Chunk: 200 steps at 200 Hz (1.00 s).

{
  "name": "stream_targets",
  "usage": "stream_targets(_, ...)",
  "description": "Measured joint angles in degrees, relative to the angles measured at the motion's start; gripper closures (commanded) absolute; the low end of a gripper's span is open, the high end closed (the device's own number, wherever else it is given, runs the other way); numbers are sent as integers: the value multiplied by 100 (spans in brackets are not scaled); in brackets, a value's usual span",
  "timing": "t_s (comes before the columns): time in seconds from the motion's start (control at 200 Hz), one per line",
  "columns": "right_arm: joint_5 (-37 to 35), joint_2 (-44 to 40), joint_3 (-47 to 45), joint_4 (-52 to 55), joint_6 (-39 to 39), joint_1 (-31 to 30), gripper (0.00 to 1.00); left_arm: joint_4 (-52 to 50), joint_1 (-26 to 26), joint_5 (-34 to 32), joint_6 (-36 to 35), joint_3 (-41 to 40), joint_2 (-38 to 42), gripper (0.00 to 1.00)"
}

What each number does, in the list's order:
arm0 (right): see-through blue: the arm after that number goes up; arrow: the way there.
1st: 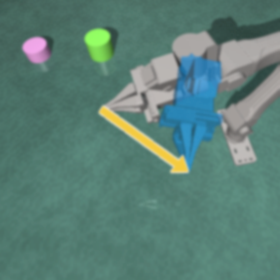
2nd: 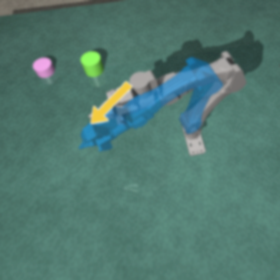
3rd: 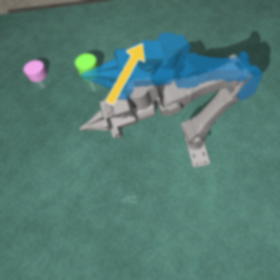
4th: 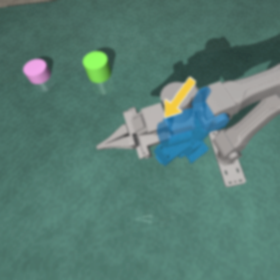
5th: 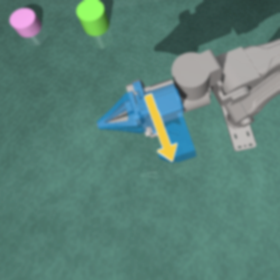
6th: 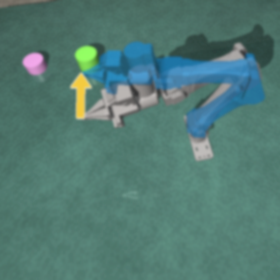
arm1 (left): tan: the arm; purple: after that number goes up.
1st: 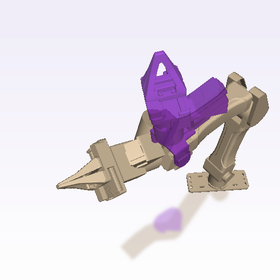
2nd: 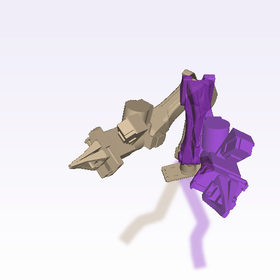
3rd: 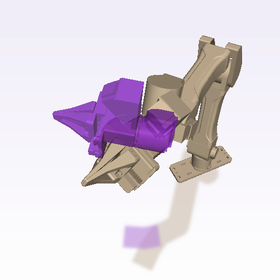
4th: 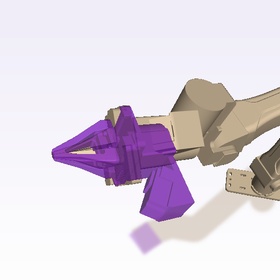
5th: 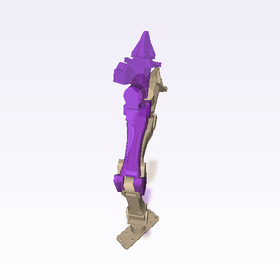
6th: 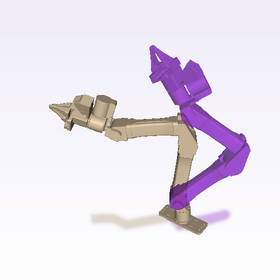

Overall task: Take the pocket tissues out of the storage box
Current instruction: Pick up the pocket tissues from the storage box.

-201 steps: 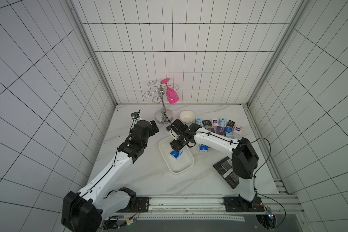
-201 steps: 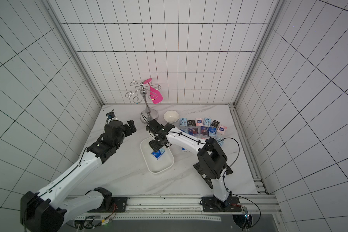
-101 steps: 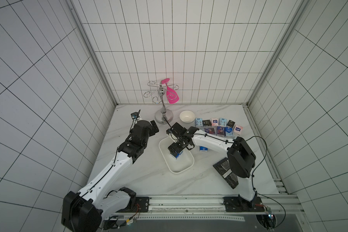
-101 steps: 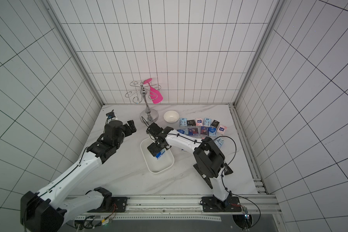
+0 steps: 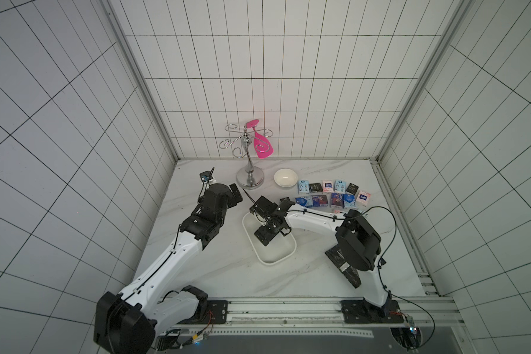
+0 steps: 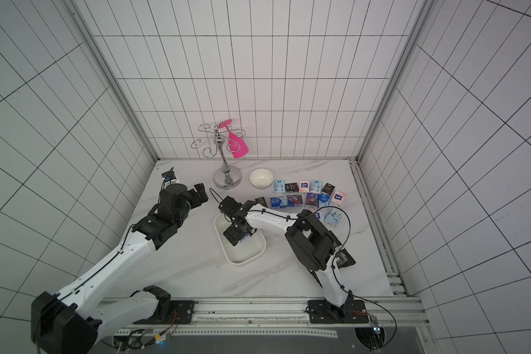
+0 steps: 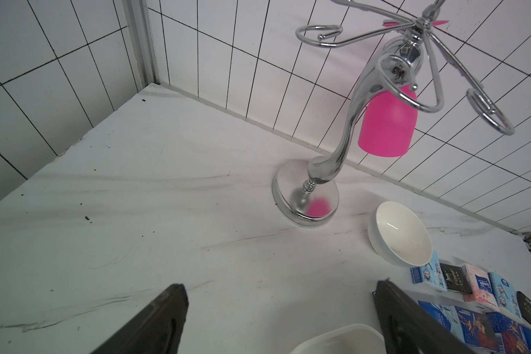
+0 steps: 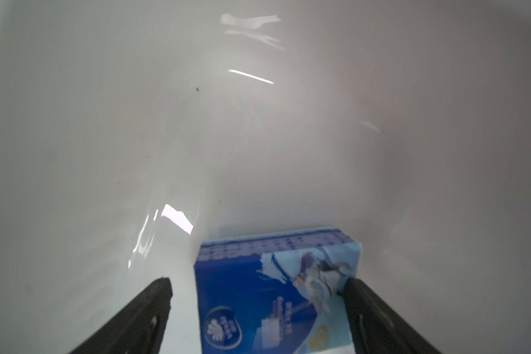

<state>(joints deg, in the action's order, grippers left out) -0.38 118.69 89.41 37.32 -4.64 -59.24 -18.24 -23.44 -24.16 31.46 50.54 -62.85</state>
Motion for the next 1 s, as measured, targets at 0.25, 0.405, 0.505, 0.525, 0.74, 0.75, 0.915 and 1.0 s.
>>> stream_targets(0.25, -245, 20, 0, -2, -7, -17, 8, 0, 0, 2, 0, 0, 0, 1)
stream_targets(0.405, -385, 13, 20, 59, -2, -96, 7, 2, 0, 17, 2, 0, -4, 1)
stream_targets(0.505, -455, 13, 39, 118, 2, -120, 7, 2, 0, 22, 2, 0, -15, 2)
stream_targets(0.525, -466, 13, 44, 127, 2, -120, 7, 2, 0, 22, 2, 0, -17, 2)
stream_targets(0.74, -507, 13, 103, 188, 0, -120, 7, 2, 0, 22, 2, 0, -17, 1)
stream_targets(0.75, -507, 15, 103, 190, 0, -120, 7, 4, 0, 20, 2, -2, -17, 1)
stream_targets(0.915, -507, 15, 103, 195, -2, -90, 7, 4, 0, 20, 0, 0, -17, 1)
stream_targets(1.0, -503, 20, 103, 192, -4, -50, 7, 2, 0, 20, 0, -2, -17, 1)
